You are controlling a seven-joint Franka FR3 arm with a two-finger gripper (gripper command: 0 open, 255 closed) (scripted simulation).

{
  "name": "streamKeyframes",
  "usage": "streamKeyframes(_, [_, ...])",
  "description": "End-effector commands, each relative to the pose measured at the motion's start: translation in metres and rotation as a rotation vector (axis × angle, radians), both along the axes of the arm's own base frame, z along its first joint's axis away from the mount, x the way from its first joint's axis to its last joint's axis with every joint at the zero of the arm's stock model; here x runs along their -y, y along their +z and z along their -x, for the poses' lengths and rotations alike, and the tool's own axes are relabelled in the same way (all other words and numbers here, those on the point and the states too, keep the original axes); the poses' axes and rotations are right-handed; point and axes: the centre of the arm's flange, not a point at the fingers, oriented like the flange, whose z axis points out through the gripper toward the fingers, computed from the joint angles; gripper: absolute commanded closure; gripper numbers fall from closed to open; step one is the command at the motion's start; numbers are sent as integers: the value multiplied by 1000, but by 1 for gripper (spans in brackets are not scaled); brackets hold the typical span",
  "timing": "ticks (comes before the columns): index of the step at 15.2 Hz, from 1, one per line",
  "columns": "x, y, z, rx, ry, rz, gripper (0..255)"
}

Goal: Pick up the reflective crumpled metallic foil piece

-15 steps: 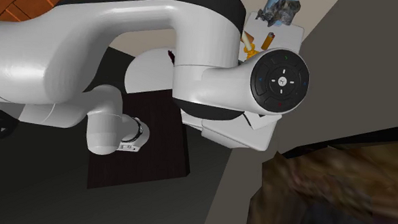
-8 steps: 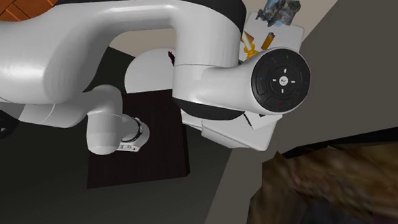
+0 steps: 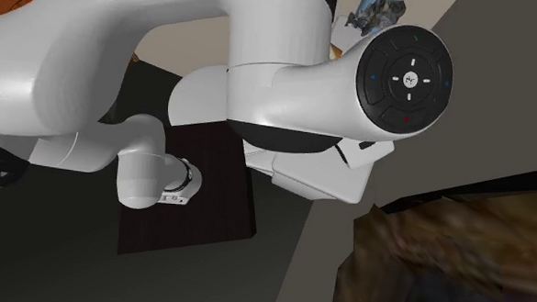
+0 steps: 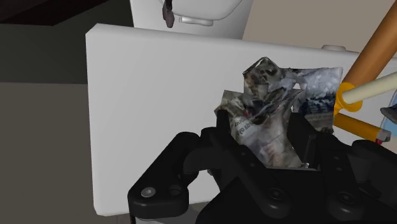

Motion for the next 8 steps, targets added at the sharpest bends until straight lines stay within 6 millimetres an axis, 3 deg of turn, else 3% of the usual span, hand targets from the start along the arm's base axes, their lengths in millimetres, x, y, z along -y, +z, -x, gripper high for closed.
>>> streamKeyframes(1, [0,12,-1,0,0,0,255])
streamKeyframes(6, [0,38,-1,0,0,0,255])
streamKeyframes(8, [0,39,-1,0,0,0,255])
